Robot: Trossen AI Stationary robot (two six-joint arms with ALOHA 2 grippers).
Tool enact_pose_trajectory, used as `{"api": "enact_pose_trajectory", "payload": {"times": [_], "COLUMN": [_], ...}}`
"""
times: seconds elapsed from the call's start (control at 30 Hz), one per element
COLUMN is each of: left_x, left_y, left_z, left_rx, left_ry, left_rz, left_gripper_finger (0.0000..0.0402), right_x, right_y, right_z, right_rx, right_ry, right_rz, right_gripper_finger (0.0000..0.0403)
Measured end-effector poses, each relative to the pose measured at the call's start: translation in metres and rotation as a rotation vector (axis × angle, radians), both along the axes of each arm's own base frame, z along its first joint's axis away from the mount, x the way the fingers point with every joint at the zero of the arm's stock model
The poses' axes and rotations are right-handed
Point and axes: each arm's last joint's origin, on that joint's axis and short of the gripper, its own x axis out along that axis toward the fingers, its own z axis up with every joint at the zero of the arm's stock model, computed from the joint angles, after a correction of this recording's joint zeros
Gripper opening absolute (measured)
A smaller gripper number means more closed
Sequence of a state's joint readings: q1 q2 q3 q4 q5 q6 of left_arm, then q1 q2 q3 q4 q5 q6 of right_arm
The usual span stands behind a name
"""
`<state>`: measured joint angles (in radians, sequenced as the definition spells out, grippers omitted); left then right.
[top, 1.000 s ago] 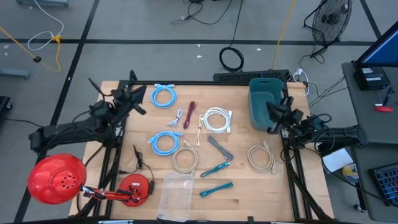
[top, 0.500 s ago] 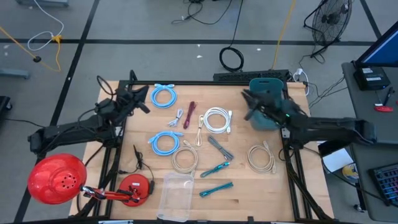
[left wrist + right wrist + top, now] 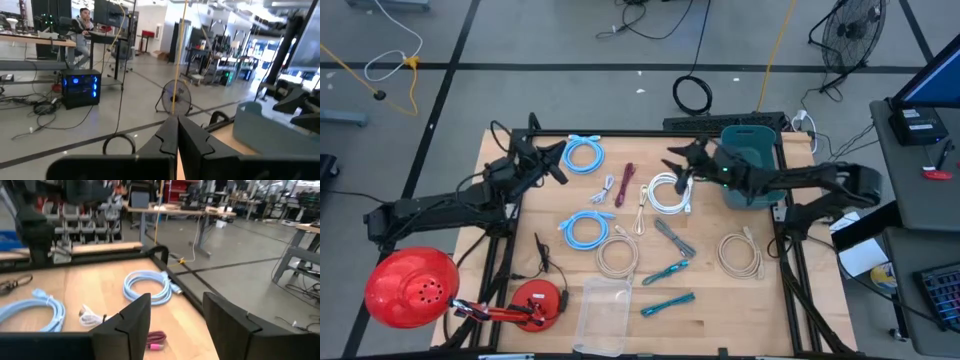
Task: Pick & Place USB Port
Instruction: Put the top blue usb cable into the blue bin
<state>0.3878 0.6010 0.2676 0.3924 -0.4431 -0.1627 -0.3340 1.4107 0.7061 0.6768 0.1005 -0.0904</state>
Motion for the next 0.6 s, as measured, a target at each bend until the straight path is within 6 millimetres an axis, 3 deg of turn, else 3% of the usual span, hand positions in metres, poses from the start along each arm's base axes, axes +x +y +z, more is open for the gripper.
{"api": "enact_pose_trajectory", "payload": {"times": [0.2, 0.47, 0.6], "left_x": [0.002, 0.008, 0.008], "left_y": [0.001, 0.003, 0.01], "left_z": [-0.007, -0.012, 0.006], "left_rx": [-0.023, -0.057, 0.034], "left_ry": [0.063, 0.068, 0.004], "left_rz": [0.0, 0.0, 0.038], "left_gripper_finger": [0.001, 0.001, 0.001], "right_x": [0.032, 0.081, 0.097], "right_y": [0.014, 0.062, 0.082], "right_z": [0.003, 0.014, 0.018], "right_rx": [-0.053, -0.163, -0.229], "right_ry": [0.033, 0.194, 0.35], "right_rz": [0.081, 0.25, 0.243], "right_gripper_finger": [0.0174, 0.0174, 0.0177]}}
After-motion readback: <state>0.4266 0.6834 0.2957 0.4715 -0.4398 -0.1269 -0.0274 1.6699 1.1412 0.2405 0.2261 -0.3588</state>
